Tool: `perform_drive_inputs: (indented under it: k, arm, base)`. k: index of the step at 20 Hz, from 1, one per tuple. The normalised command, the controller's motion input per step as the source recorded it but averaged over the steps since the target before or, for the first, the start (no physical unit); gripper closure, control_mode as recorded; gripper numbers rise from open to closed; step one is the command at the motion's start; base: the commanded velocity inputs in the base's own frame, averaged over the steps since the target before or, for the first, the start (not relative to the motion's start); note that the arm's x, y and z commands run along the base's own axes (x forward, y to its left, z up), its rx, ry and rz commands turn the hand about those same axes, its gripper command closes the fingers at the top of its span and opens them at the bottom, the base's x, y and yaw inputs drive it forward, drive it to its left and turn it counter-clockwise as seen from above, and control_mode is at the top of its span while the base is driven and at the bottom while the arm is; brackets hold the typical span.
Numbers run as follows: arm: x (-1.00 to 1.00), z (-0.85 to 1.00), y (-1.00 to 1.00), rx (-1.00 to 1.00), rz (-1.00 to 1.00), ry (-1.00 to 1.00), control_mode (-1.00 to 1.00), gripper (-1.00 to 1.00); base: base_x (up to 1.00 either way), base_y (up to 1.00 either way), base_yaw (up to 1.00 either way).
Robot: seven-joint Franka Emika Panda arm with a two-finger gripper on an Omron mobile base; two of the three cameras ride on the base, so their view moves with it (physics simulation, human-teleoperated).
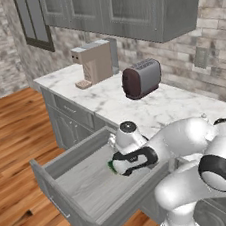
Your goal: Restock the sink supplies by placing the sponge and soap dispenser on the counter and next to the sink. Make sure the soap dispenser is upright.
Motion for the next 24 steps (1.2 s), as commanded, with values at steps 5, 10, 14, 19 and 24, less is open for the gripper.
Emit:
perform_drive_inputs:
  k: [5,10,14,19,24]
  arm:
    - [0.0,1.0,-0.23,0.0,-0.18,0.01,-1.0,1.0]
    - [-0.09,0.71,-0.57,0.0,-0.14,0.04,-1.0,1.0]
    - [-0.31,0.23,-0.86,0.07,-0.13,0.0,-1.0,1.0]
    - [-0.43,0.0,-0.88,0.13,-0.15,0.01,-1.0,1.0]
    - [-0.26,0.0,-0.9,0.12,-0.15,0.04,-1.0,1.0]
  base:
    - [0.0,0.0,0.0]
    - [0.0,0.0,0.0]
    - [0.0,0.0,0.0]
    - [0.0,0.0,0.0]
    - [0.0,0.0,0.0]
